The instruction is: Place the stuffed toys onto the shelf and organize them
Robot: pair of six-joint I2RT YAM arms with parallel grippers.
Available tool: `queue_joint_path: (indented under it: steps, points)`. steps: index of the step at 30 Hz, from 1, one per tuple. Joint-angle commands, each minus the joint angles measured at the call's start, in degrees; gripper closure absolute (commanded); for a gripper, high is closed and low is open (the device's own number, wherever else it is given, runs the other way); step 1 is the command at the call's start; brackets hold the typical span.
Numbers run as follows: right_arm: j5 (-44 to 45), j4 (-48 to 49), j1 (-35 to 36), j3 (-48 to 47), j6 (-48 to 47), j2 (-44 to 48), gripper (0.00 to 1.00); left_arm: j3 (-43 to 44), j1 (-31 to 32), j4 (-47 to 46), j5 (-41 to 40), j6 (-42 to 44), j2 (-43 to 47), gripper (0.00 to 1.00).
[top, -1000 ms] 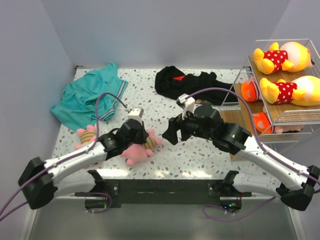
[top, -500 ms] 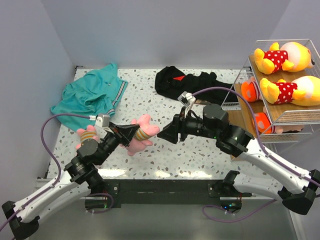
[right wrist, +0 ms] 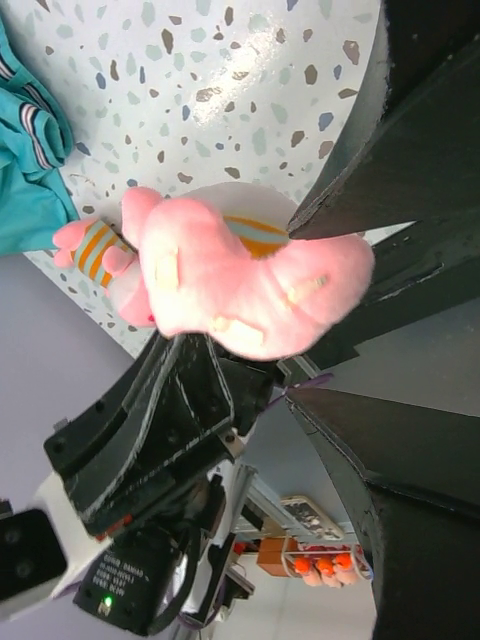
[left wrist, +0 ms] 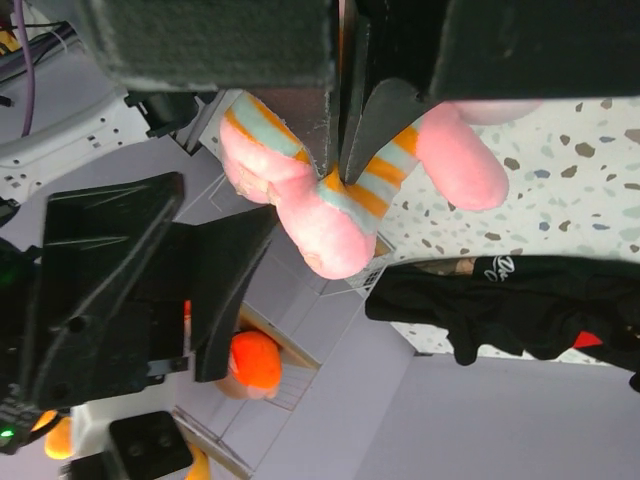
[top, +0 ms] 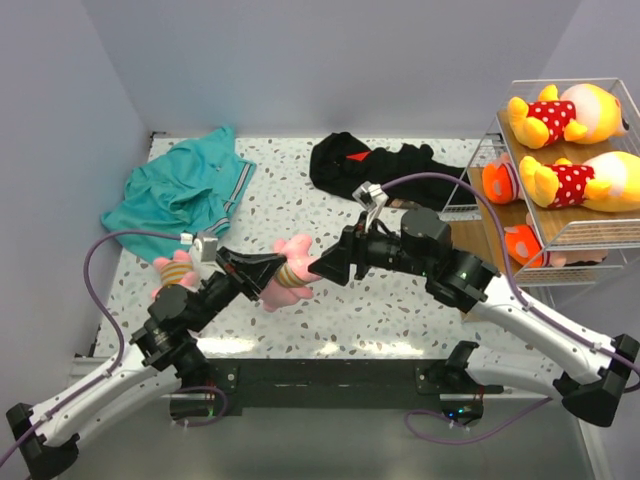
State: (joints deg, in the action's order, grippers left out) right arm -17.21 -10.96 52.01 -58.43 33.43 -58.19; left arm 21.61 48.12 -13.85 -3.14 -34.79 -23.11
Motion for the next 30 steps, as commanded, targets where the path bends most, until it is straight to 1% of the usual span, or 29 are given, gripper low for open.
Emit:
queue_joint_path:
  steps: [1,6,8,10,11,13,14,16,17,18,19,20,21,22,23,24,26,27,28,30]
  points:
    - [-1.4,3.7,-0.2,-1.5,0.8,-3.1,0.36,-0.2,-0.2,-7.7,2.9,1.1,1.1,1.00]
    - [-4.5,10.0,-0.2,0.6,3.6,-4.7,0.39,-1.8,-0.1,-10.0,4.6,0.5,0.9,1.00]
    - [-5.6,10.7,-0.2,1.0,4.4,-5.0,0.44,-2.4,-0.2,-10.7,5.0,0.4,0.8,1.00]
    - [-6.9,13.4,-0.2,1.5,5.8,-5.1,0.50,-3.1,-0.2,-11.5,5.2,0.4,0.7,1.00]
    - [-7.3,15.2,-0.2,2.0,6.2,-5.1,0.61,-3.2,-0.2,-11.7,5.3,0.3,0.7,1.00]
    - [-8.0,17.5,-0.2,2.6,7.3,-4.9,0.74,-3.6,-0.2,-12.3,5.2,0.4,0.7,1.00]
    - [-8.1,17.8,-0.2,3.1,7.4,-4.8,0.88,-3.6,-0.2,-12.3,5.1,0.5,0.8,1.00]
    - [-7.3,16.1,-0.2,3.2,6.4,-4.3,1.00,-3.2,-0.2,-11.7,5.1,0.6,0.7,1.00]
    - [-5.4,14.7,-0.2,2.6,5.5,-4.1,1.00,-3.0,-0.1,-11.3,5.0,0.8,0.6,1.00]
    - [-4.4,13.1,-0.2,2.2,2.7,-3.9,1.00,-2.5,-0.2,-9.9,4.7,0.9,0.4,0.93]
    - [-3.4,9.4,-0.2,1.7,0.9,-3.5,1.00,-1.1,-0.2,-8.8,3.8,1.5,0.3,0.81]
    - [0.2,7.2,-0.2,0.4,-1.1,-3.2,1.00,-0.2,-0.1,-7.4,3.3,1.8,-0.2,0.68]
    - [2.6,4.7,-0.2,-0.2,-5.1,-3.0,1.00,1.0,-0.1,-4.1,1.6,2.0,-0.4,0.40]
    - [5.8,-0.4,-0.2,-1.0,-7.0,-2.6,1.00,3.5,-0.1,-2.4,-0.8,2.6,-0.7,0.31]
    - [8.7,-2.6,-0.2,-2.3,-9.2,-2.5,1.00,4.9,-0.1,-0.8,-2.0,3.2,-1.4,0.25]
    - [13.9,-4.6,-0.2,-2.8,-13.2,-2.5,1.00,6.3,-0.1,2.5,-3.4,3.9,-1.8,0.20]
    - [17.6,-10.1,-0.2,-4.8,-17.5,-3.7,1.00,10.8,-0.1,5.6,-6.8,6.7,-2.9,0.18]
    - [23.4,-12.2,-0.2,-5.8,-21.3,-4.6,1.00,12.1,-0.1,8.1,-7.8,7.9,-3.2,0.14]
    - [26.1,-16.6,-0.2,-8.2,-22.8,-5.6,1.00,14.5,-0.1,9.4,-10.6,9.6,-3.3,0.13]
    - [31.3,-20.2,-0.2,-10.4,-26.8,-8.7,1.00,16.4,-0.1,12.4,-13.9,11.5,-3.3,0.12]
